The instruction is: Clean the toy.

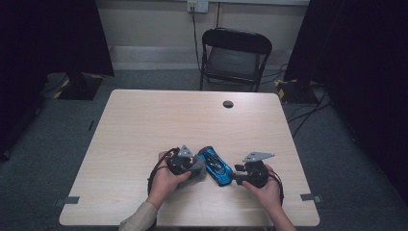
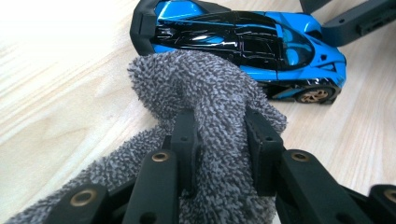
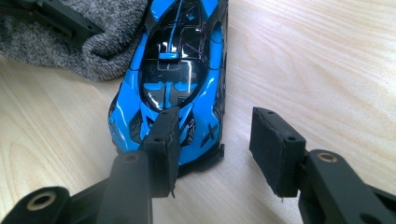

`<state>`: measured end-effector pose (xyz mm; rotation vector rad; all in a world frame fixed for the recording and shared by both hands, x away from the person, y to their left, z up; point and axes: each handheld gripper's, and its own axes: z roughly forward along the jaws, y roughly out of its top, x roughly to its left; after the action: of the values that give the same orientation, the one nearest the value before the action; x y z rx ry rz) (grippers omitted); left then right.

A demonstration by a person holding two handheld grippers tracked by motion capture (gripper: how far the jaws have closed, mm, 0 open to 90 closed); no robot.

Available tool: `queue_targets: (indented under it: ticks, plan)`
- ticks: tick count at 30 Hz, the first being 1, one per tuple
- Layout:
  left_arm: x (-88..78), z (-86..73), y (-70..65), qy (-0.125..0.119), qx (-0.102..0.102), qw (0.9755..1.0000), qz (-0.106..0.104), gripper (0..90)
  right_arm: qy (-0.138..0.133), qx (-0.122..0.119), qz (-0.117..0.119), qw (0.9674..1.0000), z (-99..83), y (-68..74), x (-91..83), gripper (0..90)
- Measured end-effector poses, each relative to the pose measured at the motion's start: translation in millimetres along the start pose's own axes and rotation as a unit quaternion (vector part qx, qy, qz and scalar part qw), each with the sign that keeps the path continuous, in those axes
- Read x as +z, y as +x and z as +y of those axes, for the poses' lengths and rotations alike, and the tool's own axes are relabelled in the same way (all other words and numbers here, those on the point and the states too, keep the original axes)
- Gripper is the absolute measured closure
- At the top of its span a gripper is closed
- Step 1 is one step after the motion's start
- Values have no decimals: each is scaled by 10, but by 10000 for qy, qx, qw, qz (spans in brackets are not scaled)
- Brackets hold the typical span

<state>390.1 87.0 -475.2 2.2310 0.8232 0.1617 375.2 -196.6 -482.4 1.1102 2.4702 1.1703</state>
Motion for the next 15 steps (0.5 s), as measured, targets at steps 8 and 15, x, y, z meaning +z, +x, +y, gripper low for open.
queue_targets:
  ticks: [8,15]
  plan:
    - [57,49,-237,168,320,9992,-198,689,6,5,21,10000,1,-8,1,531]
    - [88,50,-409,199,414,9982,-394,691,12,22,24,10000,1,-10,1,531]
